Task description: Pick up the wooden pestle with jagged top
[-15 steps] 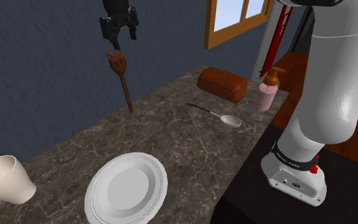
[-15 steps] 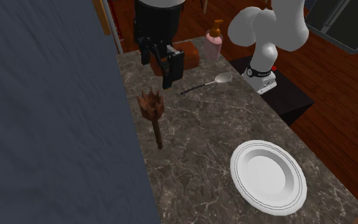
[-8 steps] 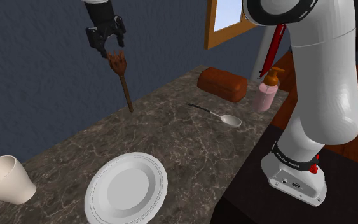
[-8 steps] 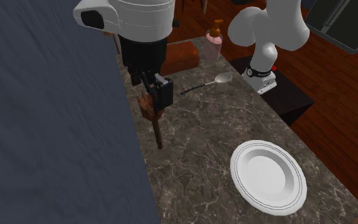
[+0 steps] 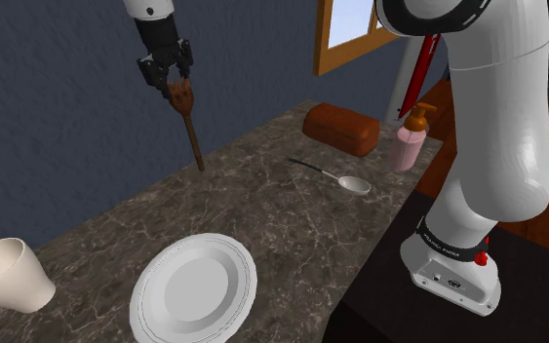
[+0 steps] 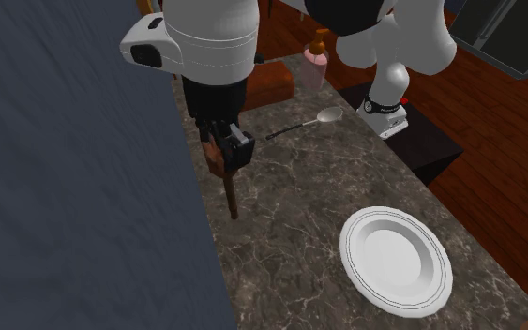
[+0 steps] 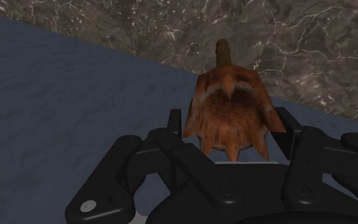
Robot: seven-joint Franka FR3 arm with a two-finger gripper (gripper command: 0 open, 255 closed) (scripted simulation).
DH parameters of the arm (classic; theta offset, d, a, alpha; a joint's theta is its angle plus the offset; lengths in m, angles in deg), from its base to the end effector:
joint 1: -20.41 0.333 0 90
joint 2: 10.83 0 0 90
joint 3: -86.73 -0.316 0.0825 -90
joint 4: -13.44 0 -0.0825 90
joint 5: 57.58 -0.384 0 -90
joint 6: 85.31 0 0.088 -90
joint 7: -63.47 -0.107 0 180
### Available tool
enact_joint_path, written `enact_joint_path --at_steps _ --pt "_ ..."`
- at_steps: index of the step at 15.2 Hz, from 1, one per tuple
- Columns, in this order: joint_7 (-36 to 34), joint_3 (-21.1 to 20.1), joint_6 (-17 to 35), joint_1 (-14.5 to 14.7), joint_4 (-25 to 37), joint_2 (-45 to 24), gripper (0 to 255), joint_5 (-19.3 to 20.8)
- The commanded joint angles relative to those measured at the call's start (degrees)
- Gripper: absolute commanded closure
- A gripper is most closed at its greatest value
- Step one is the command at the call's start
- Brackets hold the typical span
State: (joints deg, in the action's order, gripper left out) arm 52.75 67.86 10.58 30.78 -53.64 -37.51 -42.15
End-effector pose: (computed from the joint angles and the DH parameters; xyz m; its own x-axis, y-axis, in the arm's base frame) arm 0.6407 0.2670 0.5444 0.9492 0.3042 0.0805 0.2949 -0.9492 0.1100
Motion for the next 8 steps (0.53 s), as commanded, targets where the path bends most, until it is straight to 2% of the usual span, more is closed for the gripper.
enact_joint_path --at_steps 1,8 --pt "0.00 0.03 0.04 -0.03 -0.06 -0.03 255 0.03" --pt "0.12 0.02 -0.82 0.07 0.80 -0.03 255 0.02"
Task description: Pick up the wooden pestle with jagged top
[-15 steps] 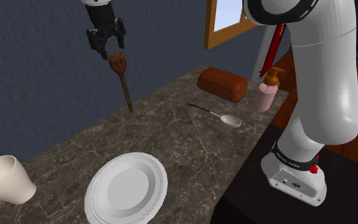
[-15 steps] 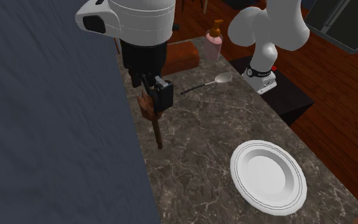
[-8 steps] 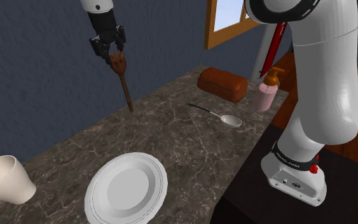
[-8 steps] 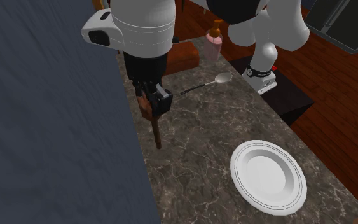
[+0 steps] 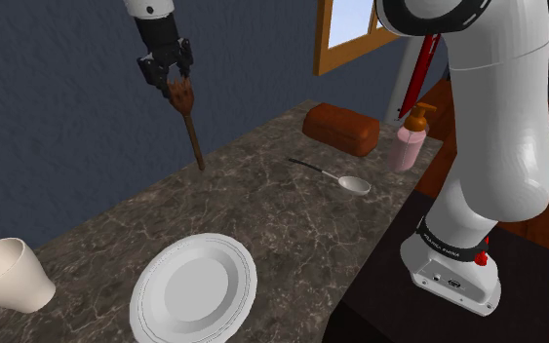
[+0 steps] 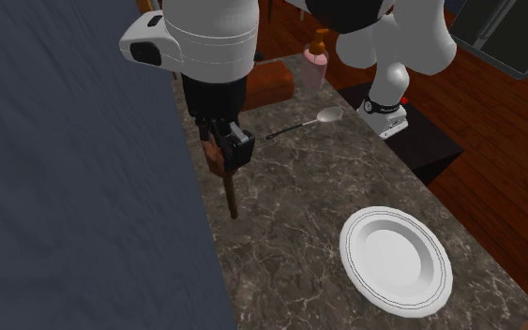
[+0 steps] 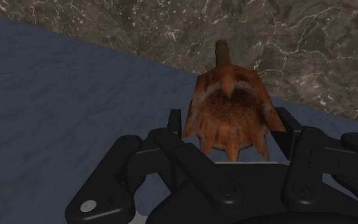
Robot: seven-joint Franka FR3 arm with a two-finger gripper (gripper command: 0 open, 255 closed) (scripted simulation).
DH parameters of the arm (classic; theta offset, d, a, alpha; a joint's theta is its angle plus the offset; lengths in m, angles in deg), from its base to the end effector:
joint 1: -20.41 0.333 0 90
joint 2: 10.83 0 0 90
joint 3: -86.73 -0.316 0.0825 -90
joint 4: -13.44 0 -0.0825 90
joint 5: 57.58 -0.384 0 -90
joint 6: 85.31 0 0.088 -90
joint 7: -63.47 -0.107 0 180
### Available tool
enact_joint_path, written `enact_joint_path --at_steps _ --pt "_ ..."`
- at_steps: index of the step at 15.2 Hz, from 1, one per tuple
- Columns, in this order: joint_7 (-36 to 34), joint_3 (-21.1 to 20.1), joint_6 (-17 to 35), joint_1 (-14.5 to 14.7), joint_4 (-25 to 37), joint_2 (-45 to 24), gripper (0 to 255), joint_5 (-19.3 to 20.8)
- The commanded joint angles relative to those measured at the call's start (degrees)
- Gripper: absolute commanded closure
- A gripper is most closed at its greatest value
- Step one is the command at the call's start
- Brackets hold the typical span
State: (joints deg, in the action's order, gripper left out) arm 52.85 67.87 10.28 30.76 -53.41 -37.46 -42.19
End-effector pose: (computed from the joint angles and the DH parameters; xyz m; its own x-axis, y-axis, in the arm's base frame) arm 0.6404 0.2662 0.5464 0.9493 0.3042 0.0798 0.2949 -0.9492 0.1099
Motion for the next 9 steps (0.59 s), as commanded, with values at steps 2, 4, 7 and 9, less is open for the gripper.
enact_joint_path --at_steps 2,4,7,9 --pt "0.26 0.04 -2.39 0.47 3.02 -0.64 255 0.19" --pt "0.51 0.08 -4.34 0.89 5.69 -1.33 255 0.36" --pt "0.93 0.18 -7.51 1.68 10.25 -2.68 255 0.74" --pt "1.25 0.29 -9.84 2.35 13.81 -3.87 255 1.08"
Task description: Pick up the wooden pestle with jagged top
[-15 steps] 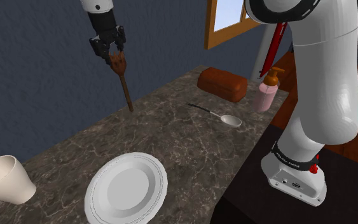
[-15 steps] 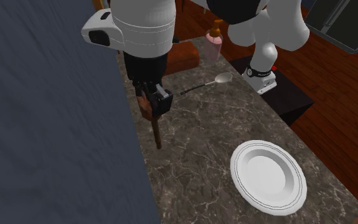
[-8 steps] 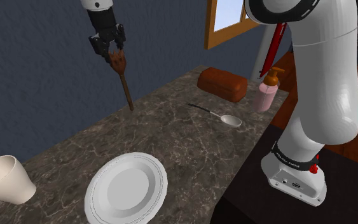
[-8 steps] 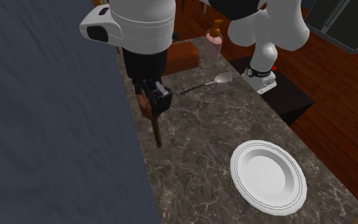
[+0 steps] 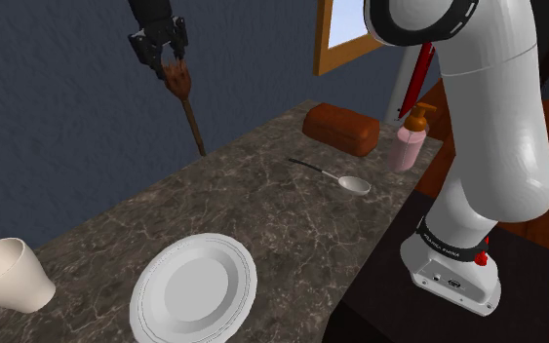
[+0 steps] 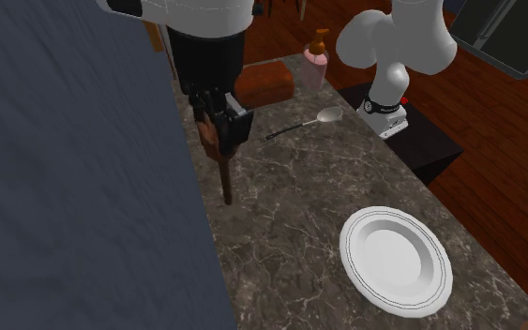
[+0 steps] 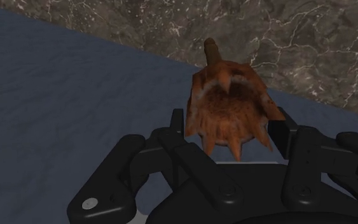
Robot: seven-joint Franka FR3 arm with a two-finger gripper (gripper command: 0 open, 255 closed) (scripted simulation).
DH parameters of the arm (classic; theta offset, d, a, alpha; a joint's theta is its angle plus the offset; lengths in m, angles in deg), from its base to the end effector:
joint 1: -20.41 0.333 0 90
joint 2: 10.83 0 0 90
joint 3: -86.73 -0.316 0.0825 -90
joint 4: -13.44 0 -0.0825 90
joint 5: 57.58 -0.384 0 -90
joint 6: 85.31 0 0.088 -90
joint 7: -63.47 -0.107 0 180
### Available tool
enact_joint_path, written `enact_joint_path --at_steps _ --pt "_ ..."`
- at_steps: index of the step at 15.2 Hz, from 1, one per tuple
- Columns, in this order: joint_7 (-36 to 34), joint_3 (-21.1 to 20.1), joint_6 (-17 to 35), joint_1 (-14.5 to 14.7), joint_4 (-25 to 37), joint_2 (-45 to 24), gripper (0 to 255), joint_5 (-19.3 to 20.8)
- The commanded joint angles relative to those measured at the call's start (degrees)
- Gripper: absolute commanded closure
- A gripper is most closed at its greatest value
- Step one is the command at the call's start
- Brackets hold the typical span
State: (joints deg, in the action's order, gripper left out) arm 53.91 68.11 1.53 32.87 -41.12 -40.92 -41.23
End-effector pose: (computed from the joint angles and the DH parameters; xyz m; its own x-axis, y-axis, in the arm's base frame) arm 0.6407 0.2668 0.5914 0.9495 0.3036 0.0796 0.2943 -0.9493 0.1107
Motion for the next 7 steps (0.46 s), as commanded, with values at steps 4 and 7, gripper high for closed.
enact_joint_path --at_steps 4,7 --pt "1.10 0.50 -6.77 2.21 11.03 -4.09 255 1.15" --pt "1.52 0.80 -8.97 3.13 15.11 -5.85 255 1.61"
